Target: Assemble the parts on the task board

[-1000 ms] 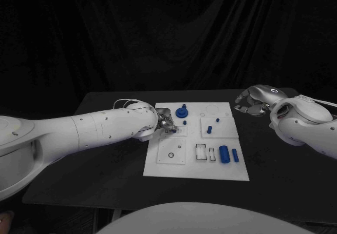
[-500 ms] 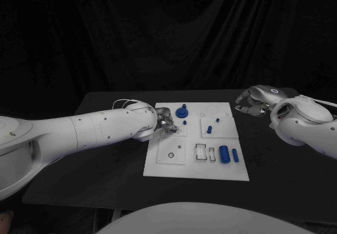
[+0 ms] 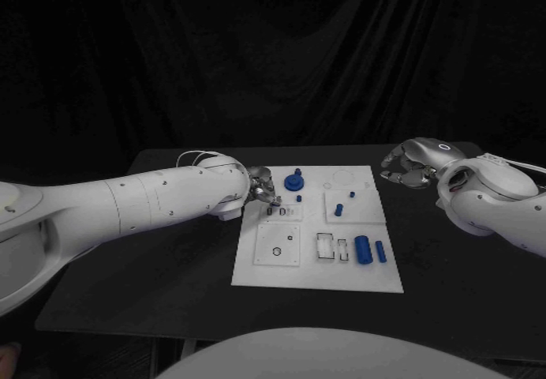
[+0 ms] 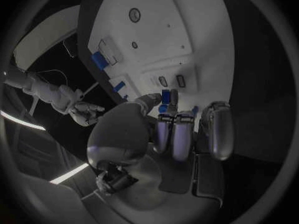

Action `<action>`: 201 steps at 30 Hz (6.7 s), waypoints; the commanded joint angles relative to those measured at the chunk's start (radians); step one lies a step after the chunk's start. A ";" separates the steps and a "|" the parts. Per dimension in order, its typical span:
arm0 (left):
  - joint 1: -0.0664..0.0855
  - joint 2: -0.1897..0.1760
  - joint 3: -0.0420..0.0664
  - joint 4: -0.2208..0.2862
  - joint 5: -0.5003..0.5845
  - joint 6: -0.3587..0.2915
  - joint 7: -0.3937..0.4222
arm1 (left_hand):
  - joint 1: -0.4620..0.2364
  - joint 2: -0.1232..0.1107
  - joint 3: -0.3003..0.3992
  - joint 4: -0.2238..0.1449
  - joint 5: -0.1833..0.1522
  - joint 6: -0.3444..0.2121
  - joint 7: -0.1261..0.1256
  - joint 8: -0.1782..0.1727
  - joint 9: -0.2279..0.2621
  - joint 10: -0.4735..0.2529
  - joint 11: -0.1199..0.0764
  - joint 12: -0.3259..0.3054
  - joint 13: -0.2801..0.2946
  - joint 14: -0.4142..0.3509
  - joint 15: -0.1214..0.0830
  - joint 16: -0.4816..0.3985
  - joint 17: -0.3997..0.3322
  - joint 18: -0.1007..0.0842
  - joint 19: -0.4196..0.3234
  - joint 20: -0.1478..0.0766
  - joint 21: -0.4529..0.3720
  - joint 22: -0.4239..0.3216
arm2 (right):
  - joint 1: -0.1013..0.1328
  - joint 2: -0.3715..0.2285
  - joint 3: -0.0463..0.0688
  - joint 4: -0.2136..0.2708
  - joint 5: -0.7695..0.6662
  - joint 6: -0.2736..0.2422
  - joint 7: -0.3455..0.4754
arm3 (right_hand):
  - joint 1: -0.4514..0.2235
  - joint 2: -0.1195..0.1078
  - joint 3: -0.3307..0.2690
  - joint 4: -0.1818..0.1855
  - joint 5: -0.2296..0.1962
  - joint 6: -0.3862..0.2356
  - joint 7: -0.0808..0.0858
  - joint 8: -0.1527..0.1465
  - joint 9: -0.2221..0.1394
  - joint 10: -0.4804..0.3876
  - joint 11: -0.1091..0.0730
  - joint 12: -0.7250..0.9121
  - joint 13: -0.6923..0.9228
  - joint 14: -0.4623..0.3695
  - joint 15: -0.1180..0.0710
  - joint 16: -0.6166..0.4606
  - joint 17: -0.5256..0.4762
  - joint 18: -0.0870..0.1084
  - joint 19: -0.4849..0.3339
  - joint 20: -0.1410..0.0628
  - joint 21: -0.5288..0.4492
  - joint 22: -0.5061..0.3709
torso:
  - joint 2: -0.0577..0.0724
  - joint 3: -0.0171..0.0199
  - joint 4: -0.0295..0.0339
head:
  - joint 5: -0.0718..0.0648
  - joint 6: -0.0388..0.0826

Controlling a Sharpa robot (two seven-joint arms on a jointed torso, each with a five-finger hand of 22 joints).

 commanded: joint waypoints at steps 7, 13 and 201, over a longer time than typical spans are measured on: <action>0.025 0.036 0.003 -0.049 0.095 0.183 -0.042 | -0.004 -0.008 0.011 -0.002 -0.017 0.017 -0.010 0.010 0.009 0.107 -0.003 0.004 0.263 0.102 -0.001 0.003 0.263 -0.007 0.004 0.000 -0.004 0.153 | -0.002 0.002 0.001 -0.001 -0.003 0.007 -0.021 | 0.007 0.001 0.005 -0.003 0.006 0.007 0.000 -0.006 -0.001 0.103 0.007 0.003 0.263 0.107 0.006 0.003 0.263 0.005 0.075 0.006 -0.006 0.246 | 0.001 0.0000 -0.0004 | -0.001 0.000; 0.035 0.061 0.003 -0.076 0.133 0.236 -0.073 | -0.010 -0.005 0.015 -0.003 -0.050 0.011 -0.010 0.014 0.017 0.107 -0.003 0.004 0.263 0.102 -0.002 0.003 0.263 -0.007 0.003 -0.002 -0.005 0.154 | -0.002 0.004 0.001 -0.001 -0.003 0.008 -0.021 | 0.007 0.001 0.006 -0.004 0.007 0.006 0.001 -0.007 -0.001 0.103 0.007 0.003 0.263 0.107 0.006 0.003 0.263 0.005 0.074 0.006 -0.007 0.245 | 0.001 -0.0007 0.0003 | -0.005 0.000; 0.007 0.110 0.000 -0.136 0.147 0.161 -0.091 | -0.110 0.025 -0.184 0.076 -0.308 -0.015 -0.003 0.044 0.050 0.107 0.005 0.004 0.263 0.102 0.005 0.003 0.263 -0.006 0.008 0.004 -0.028 0.177 | -0.002 0.012 0.001 -0.007 -0.003 0.067 -0.050 | 0.008 -0.002 0.016 -0.011 0.009 0.006 0.003 -0.011 -0.005 0.103 0.009 0.003 0.263 0.107 0.008 0.003 0.263 0.008 0.066 0.008 -0.018 0.241 | 0.001 -0.0012 -0.0032 | 0.013 0.000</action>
